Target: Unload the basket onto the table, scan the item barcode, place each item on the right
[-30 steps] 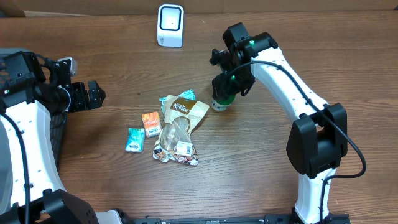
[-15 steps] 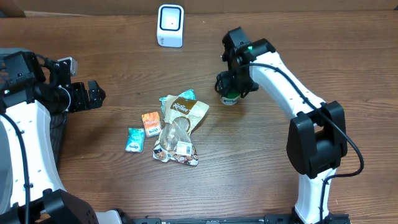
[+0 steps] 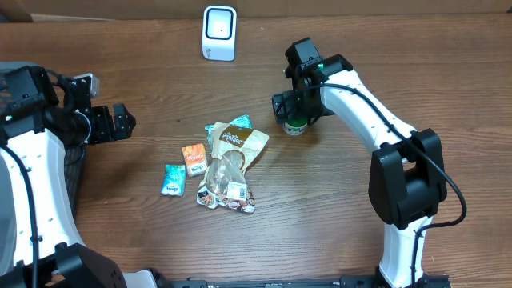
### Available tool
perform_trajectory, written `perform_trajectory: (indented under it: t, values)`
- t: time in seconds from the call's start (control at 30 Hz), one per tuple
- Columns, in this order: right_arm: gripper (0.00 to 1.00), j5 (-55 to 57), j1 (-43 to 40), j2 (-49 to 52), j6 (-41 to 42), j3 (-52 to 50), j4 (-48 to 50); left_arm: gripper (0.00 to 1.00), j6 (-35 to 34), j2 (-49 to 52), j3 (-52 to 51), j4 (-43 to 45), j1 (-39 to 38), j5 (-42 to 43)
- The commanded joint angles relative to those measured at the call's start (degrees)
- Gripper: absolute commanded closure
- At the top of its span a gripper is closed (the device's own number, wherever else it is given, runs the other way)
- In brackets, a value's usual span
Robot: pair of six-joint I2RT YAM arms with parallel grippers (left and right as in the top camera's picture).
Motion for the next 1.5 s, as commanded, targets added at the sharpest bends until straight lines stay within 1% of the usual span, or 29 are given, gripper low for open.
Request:
perform_trajectory:
  t: [0.0,0.07,0.17,0.23,0.33,0.77,1.03,1.23,1.27,1.33,1.47]
  values:
    - [0.03,0.6,0.1,-0.9,-1.4,-0.3,1.9,0.00,1.2,0.0,1.1,0.1,-0.4,0.9]
    - [0.08,0.6,0.1,-0.9,-1.4,-0.3,2.7,0.00,1.2,0.0,1.1,0.1,-0.4,0.9]
    - [0.11,0.6,0.1,-0.9,-1.4,-0.3,2.8,0.00,1.2,0.0,1.1,0.1,-0.4,0.9]
    - [0.15,1.0,0.1,-0.9,-1.4,-0.3,2.6,0.01,1.2,0.0,1.1,0.1,-0.4,0.9]
    - [0.19,1.0,0.1,-0.9,-1.3,-0.3,2.3,0.00,1.2,0.0,1.1,0.1,-0.4,0.9]
    - [0.20,2.9,0.1,-0.9,-1.3,-0.4,2.1,0.00,1.2,0.0,1.1,0.1,-0.4,0.9]
    - [0.20,2.6,0.1,-0.9,-1.3,-3.8,4.7,0.00,1.2,0.0,1.1,0.1,-0.4,0.9]
    - [0.31,2.2,0.1,-0.9,-1.3,-3.5,5.2,0.00,1.2,0.0,1.1,0.1,-0.4,0.9]
    - [0.32,1.7,0.1,-0.9,-1.3,-3.2,4.8,0.00,1.2,0.0,1.1,0.1,-0.4,0.9]
    - [0.39,0.5,0.1,-0.9,-1.3,-2.0,3.4,0.01,1.2,0.0,1.1,0.1,-0.4,0.9]
    - [0.46,-2.5,0.1,-1.5,-1.3,0.9,1.0,0.00,1.2,0.0,1.1,0.1,-0.4,0.9]
